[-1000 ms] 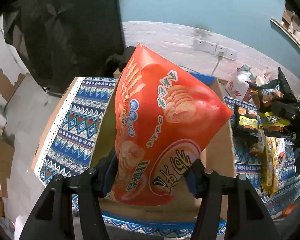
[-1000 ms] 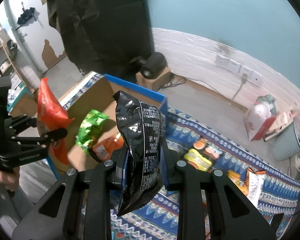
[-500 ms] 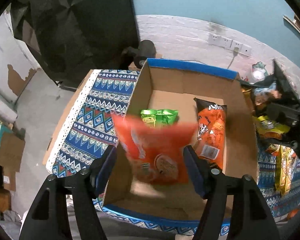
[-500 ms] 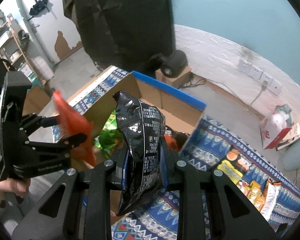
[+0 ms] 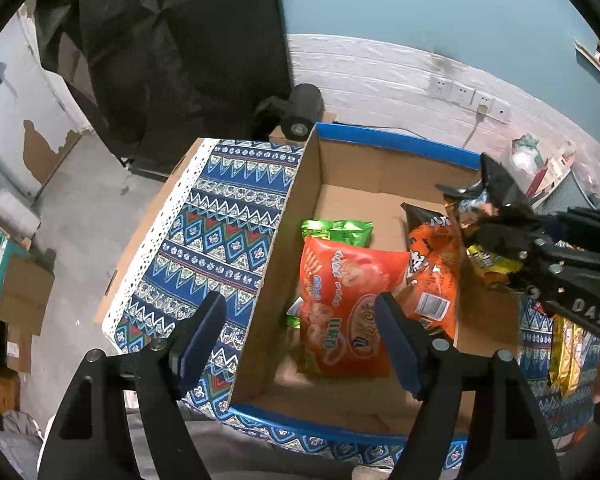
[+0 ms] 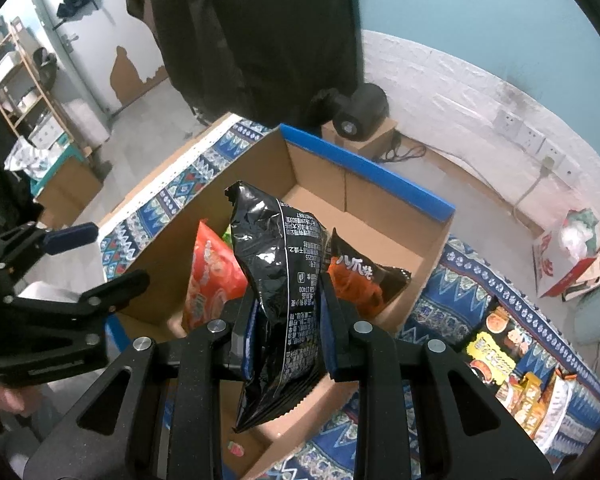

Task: Organize snacks
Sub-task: 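Open the left tool into the box while the right tool drops the black bag inside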

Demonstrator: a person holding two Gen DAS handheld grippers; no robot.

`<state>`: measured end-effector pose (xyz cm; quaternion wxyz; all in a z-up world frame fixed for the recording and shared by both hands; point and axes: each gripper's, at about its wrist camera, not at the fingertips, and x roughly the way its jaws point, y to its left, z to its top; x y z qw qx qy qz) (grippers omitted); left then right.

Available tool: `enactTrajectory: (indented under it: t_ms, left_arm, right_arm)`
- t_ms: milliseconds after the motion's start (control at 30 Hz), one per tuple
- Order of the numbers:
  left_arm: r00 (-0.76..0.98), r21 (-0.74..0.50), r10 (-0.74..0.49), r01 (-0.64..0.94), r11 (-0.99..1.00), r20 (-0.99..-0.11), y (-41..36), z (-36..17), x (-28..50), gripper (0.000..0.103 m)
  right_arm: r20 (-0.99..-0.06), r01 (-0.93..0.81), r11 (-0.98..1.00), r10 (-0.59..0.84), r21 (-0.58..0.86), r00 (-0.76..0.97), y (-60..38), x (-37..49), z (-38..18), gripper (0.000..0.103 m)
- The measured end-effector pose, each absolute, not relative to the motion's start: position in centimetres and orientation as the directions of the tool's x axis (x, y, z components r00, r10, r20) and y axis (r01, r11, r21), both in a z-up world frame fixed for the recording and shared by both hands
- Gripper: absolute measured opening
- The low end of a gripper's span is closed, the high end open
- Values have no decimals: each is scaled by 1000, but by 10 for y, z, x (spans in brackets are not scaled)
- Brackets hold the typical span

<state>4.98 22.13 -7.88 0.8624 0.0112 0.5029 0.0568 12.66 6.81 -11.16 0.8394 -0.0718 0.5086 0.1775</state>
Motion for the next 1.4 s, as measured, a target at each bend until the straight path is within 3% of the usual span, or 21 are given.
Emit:
enactTrajectory:
  t_ms: [200,233,300,367,667,1400]
  left_arm:
    - [495,72,104,-82,994,-863,221,-75,49,78]
    - [495,74,105,-82,994,-862,220,-75,49,78]
    - [494,76,106,-80,994,-863,219,-75,49,78]
    - [494,76,105,-78,994,-863,218,-75,48,78]
    - [501,53,70,-48,997,-863,204,-70,47,79]
    - [498,57,-23,145,988,-867,106,-65,41,81]
  right_arm:
    - [-892,-380,924,212,50,399,75,128,-121,28]
    - [-894,-385,921,222,61,388,76,127,-121,31]
    - [-891,-390,918,239,77,386,78,125,-119,51]
    - [-885,-390,918,241,74,399,77,122,-114,56]
    - [-868,-351,934,227,66,441,55,114,-93,64]
    - [-871,-220,975,100,-10,480,-54,61,-70,68]
